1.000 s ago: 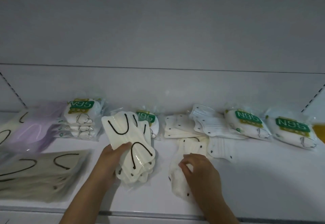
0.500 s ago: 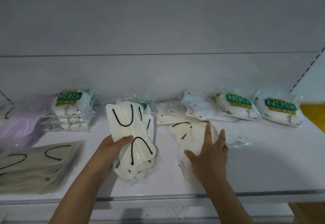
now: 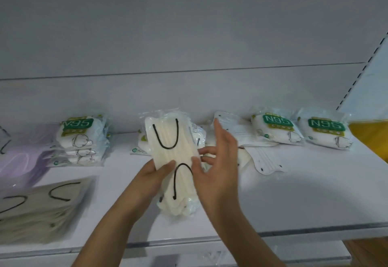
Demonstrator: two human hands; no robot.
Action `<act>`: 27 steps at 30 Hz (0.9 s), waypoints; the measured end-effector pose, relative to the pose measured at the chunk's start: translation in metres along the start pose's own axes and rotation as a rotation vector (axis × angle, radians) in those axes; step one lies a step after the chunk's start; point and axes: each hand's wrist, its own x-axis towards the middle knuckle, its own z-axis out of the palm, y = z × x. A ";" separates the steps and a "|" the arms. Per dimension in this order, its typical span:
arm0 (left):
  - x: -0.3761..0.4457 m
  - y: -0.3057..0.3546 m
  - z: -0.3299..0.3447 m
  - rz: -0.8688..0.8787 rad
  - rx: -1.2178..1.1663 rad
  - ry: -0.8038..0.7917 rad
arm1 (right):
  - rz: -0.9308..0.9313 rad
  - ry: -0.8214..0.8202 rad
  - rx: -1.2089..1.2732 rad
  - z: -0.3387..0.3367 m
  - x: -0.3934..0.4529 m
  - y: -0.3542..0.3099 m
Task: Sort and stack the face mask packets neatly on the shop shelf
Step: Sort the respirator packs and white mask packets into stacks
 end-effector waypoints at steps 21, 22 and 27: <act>-0.001 -0.023 -0.022 -0.199 -0.209 0.172 | 0.175 -0.122 -0.816 -0.038 0.031 0.096; -0.002 -0.023 -0.023 -0.210 -0.193 0.169 | 0.194 -0.067 -0.665 -0.039 0.029 0.091; -0.002 -0.019 -0.015 -0.255 -0.280 0.113 | -0.172 -0.235 -0.141 -0.026 0.005 0.061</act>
